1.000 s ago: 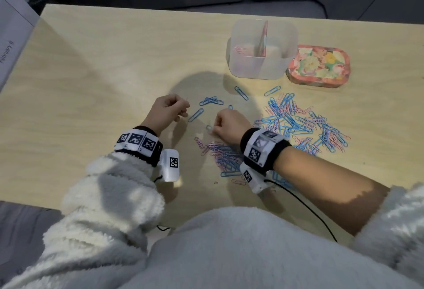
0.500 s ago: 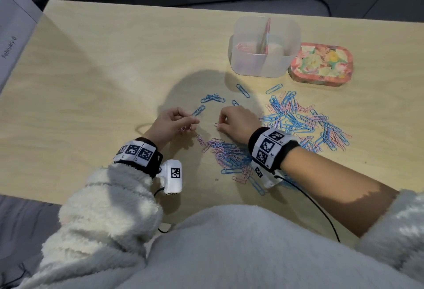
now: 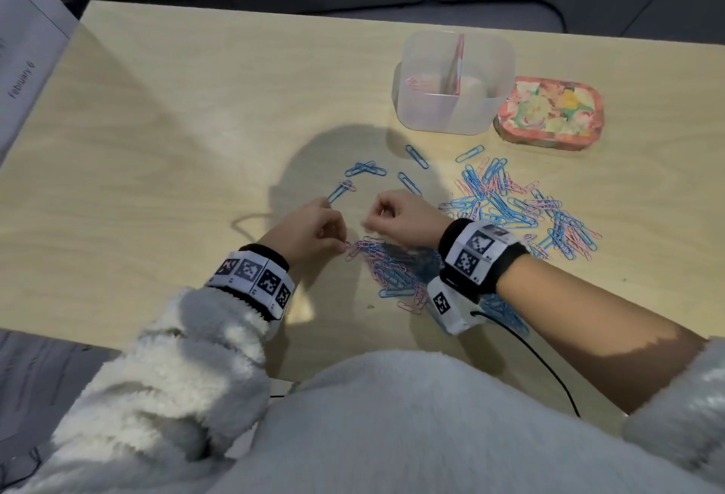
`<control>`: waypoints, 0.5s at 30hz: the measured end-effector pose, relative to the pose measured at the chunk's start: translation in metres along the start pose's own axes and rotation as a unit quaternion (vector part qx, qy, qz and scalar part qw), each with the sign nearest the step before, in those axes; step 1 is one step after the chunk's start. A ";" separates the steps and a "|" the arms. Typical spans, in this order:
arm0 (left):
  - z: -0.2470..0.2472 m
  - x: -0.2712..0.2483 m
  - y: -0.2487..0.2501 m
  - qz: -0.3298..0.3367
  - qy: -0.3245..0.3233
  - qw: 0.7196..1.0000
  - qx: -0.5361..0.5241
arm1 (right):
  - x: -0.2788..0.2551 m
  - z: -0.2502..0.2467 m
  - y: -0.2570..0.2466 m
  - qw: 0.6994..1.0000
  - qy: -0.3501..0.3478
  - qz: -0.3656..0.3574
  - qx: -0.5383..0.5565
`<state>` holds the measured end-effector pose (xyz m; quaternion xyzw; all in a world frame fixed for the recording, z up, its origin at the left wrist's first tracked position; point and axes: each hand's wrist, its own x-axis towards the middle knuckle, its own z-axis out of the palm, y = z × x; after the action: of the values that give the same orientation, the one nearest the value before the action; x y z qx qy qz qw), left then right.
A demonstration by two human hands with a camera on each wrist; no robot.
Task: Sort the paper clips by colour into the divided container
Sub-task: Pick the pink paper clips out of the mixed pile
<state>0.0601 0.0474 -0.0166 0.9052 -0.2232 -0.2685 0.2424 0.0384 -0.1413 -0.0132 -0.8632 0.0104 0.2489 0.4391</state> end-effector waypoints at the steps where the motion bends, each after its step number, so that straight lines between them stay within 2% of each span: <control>1: 0.000 0.000 0.001 0.002 -0.001 1.000 0.010 | 0.000 0.004 0.003 0.996 -0.002 -0.012 -0.090; 2: -0.001 0.000 0.002 0.006 -0.001 1.000 0.027 | -0.001 0.007 0.003 0.988 -0.005 -0.011 -0.156; 4: 0.000 0.001 0.005 0.029 0.009 0.997 0.073 | -0.002 0.011 0.003 0.979 -0.002 -0.004 -0.203; 7: 0.002 0.004 0.008 0.056 0.036 0.992 0.110 | 0.000 0.007 0.004 0.985 -0.016 0.010 -0.169; 9: 0.000 0.008 0.008 0.045 0.057 0.992 0.100 | 0.000 0.000 0.007 0.992 -0.031 0.021 -0.118; 12: -0.008 0.015 0.008 -0.009 0.082 0.996 -0.028 | -0.005 -0.018 0.011 0.999 -0.016 0.041 -0.025; 13: -0.012 0.018 0.009 -0.035 0.095 0.989 -0.105 | -0.007 -0.025 0.012 0.999 0.001 0.048 0.013; 15: -0.020 0.023 0.011 -0.093 0.128 0.953 -0.260 | -0.010 -0.036 0.017 0.991 0.017 0.060 0.118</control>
<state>0.0865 0.0325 -0.0043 0.8543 -0.0277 -0.2208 0.4698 0.0409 -0.1813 -0.0040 -0.8074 0.0991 0.2574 0.5216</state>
